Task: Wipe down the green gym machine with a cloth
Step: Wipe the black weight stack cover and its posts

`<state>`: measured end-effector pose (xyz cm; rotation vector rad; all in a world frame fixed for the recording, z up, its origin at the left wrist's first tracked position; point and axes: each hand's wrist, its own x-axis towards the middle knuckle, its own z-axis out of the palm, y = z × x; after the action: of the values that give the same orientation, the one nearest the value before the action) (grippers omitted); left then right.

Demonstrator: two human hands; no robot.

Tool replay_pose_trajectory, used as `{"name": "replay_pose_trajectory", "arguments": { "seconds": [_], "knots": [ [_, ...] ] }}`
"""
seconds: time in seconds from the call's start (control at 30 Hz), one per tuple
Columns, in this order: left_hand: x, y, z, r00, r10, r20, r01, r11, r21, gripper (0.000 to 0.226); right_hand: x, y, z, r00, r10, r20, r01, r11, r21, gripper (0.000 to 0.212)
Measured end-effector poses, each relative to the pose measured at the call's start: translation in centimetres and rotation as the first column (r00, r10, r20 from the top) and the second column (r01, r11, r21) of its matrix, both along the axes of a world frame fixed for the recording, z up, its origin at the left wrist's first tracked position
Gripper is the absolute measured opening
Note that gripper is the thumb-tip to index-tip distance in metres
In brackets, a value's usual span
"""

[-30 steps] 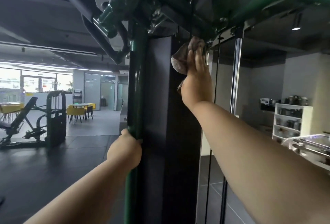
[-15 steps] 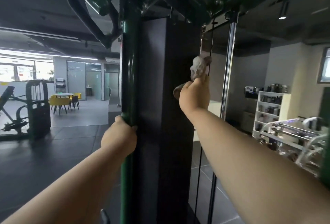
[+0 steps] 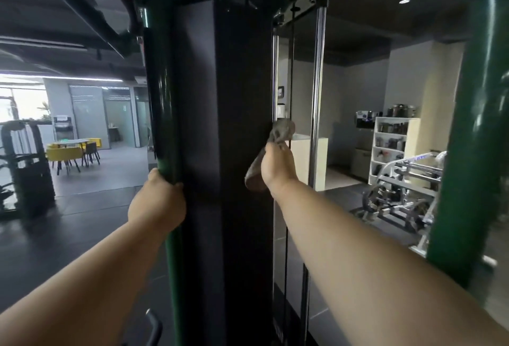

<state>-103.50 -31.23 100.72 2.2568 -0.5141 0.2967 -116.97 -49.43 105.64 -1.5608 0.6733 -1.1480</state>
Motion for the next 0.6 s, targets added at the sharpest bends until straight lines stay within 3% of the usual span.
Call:
{"name": "replay_pose_trajectory", "arguments": {
  "seconds": [0.13, 0.2, 0.4, 0.5, 0.6],
  "knots": [
    [-3.3, -0.9, -2.2, 1.0, 0.022, 0.002, -0.021, 0.999, -0.039, 0.084, 0.7, -0.1, 0.3, 1.0, 0.0, 0.022, 0.001, 0.998, -0.059, 0.023],
    [-5.5, -1.5, -2.8, 0.997, 0.01, 0.076, -0.008, 1.0, -0.021, 0.088, 0.6, -0.1, -1.7, 0.999, -0.027, -0.026, 0.025, 0.996, -0.083, 0.029],
    [-9.2, -4.4, -3.9, 0.966, -0.073, 0.249, 0.061, 0.997, 0.052, 0.066, -1.2, 0.1, -5.7, 0.999, -0.053, 0.01, 0.054, 0.998, -0.02, 0.024],
    [-10.1, -5.2, -3.8, 0.966, -0.05, 0.255, 0.047, 0.999, 0.019, 0.055, -2.7, 0.9, -5.8, 0.974, -0.128, 0.187, 0.125, 0.992, 0.031, 0.034],
    [-10.8, -5.0, -3.6, 0.963, -0.024, 0.269, 0.027, 1.0, -0.01, 0.038, -4.7, 2.7, -6.2, 0.915, -0.123, 0.385, 0.153, 0.987, -0.047, 0.05]
  ]
}}
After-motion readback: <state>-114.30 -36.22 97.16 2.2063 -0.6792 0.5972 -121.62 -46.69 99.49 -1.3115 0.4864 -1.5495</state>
